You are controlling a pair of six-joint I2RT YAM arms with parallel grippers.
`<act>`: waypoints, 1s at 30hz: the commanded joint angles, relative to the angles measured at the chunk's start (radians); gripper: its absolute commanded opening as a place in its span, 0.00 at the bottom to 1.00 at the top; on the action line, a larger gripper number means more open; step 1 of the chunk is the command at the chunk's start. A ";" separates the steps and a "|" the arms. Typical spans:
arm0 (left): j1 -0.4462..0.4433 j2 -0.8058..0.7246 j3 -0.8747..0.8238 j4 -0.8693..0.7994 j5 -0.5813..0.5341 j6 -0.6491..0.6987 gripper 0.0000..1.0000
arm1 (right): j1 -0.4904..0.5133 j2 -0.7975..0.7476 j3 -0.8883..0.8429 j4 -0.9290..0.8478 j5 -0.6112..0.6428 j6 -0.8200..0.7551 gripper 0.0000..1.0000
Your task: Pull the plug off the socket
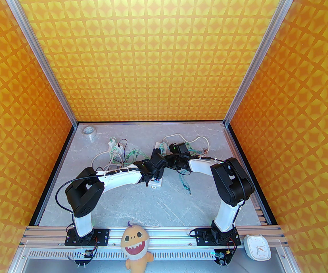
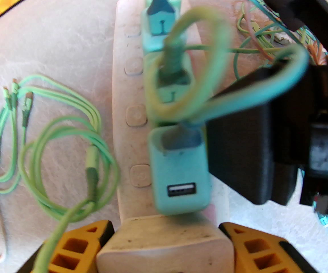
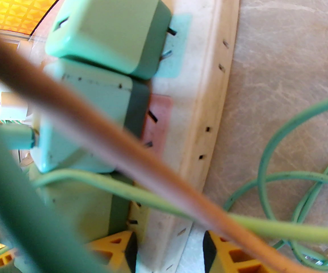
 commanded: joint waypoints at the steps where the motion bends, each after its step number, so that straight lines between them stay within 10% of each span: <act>1: -0.040 0.020 0.084 -0.053 -0.053 0.049 0.53 | -0.003 0.047 -0.007 -0.089 0.124 -0.017 0.44; 30: 0.070 -0.532 -0.376 0.013 -0.058 -0.059 0.56 | -0.001 0.024 -0.012 -0.096 0.140 -0.024 0.45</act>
